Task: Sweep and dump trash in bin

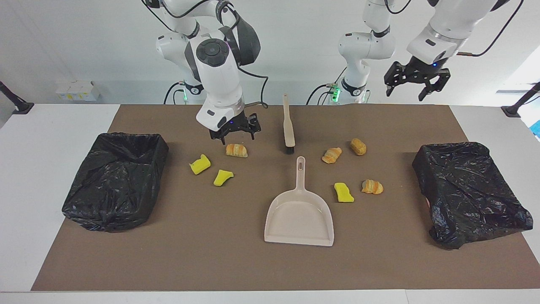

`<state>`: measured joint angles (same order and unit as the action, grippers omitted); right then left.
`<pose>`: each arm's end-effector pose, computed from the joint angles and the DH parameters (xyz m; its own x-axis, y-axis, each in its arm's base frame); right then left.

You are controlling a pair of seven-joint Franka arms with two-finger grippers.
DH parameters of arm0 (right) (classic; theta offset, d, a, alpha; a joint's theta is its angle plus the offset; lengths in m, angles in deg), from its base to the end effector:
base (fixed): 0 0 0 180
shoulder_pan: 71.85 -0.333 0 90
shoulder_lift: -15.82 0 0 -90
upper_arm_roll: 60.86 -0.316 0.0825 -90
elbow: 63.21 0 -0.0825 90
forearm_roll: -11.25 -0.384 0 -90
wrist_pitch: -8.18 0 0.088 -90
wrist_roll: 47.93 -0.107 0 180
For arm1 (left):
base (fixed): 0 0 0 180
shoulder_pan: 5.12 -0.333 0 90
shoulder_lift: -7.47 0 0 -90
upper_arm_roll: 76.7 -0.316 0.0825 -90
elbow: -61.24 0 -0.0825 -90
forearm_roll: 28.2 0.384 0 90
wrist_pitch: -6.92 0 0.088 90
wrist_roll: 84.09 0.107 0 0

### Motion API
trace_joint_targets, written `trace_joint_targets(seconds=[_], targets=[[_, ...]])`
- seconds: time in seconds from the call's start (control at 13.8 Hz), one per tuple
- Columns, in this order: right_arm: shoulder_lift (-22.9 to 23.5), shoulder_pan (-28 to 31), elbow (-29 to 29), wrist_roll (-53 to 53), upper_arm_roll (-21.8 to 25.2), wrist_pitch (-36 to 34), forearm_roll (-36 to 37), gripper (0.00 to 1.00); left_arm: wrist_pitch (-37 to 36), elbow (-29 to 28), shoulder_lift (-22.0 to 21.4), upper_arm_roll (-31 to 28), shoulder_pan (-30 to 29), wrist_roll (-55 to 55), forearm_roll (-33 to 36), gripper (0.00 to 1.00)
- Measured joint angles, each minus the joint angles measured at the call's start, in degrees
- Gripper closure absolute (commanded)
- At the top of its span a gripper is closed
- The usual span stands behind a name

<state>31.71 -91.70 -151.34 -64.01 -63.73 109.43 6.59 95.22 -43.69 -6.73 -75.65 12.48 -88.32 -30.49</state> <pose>0.5900 0.2511 0.4908 0.9925 0.0988 -0.0725 0.0934 -0.9928 -0.0753 0.4444 -0.1557 0.6266 0.9674 -0.2492 -0.0449 -0.2479 -0.9683 0.0322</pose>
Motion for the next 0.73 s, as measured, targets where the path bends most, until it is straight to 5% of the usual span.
trace_joint_targets(seconds=[0.22, 0.73], targets=[[2.56, -0.03, 0.72, -0.86, -0.12, 5.43, -0.37, 0.03, 3.36, -9.38, -4.76, 0.2, 6.38, -6.64, -0.05, 0.0], [12.02, -2.18, 5.82, -12.4, -5.08, 16.89, -2.04, 0.03, 18.78, -24.21, -6.18, 0.27, 21.86, -21.67, -0.17, 0.0]])
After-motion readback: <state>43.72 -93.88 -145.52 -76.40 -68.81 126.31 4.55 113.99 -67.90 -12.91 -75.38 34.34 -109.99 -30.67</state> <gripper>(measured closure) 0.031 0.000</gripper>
